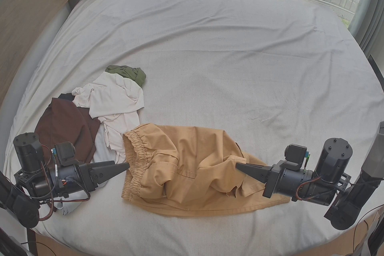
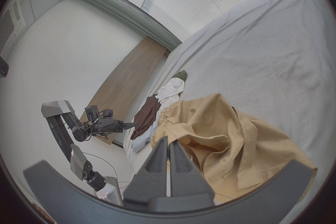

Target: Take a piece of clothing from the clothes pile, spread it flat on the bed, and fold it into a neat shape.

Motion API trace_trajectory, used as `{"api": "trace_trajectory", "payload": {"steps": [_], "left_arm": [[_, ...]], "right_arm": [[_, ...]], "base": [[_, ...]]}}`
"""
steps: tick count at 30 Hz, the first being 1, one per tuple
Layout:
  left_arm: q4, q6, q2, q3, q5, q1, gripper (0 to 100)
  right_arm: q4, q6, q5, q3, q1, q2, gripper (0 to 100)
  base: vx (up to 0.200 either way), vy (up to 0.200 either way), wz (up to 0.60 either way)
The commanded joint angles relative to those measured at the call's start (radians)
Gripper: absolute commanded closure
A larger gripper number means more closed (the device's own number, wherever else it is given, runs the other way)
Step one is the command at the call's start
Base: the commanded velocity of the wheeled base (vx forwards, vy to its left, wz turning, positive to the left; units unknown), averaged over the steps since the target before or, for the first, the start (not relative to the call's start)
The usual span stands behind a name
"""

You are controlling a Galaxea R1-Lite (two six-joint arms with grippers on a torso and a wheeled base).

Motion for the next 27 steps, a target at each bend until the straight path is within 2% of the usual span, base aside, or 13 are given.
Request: {"api": "trace_trajectory", "payload": {"steps": [1, 4, 5, 27], "left_arm": [[-0.144, 0.001, 0.177, 0.029, 0.002, -0.002, 0], [-0.248, -0.006, 0.239, 0.048, 0.002, -0.007, 0], [-0.271, -0.005, 0.26, 0.057, 0.002, -0.011, 0], [-0.278, -0.005, 0.363, 0.003, 0.005, -0.039, 0]], "right_arm": [[0.0, 0.002, 0.031, 0.001, -0.027, 0.019, 100], [0.0, 0.002, 0.059, 0.004, -0.046, 0.029, 100], [0.0, 0.002, 0.065, 0.003, -0.053, 0.035, 0], [-0.002, 0.005, 0.069, -0.016, -0.066, 0.053, 0]], "base": [[0.0, 0.0, 0.0], [0.0, 0.0, 0.0], [0.0, 0.0, 0.0], [0.0, 0.0, 0.0]]}}
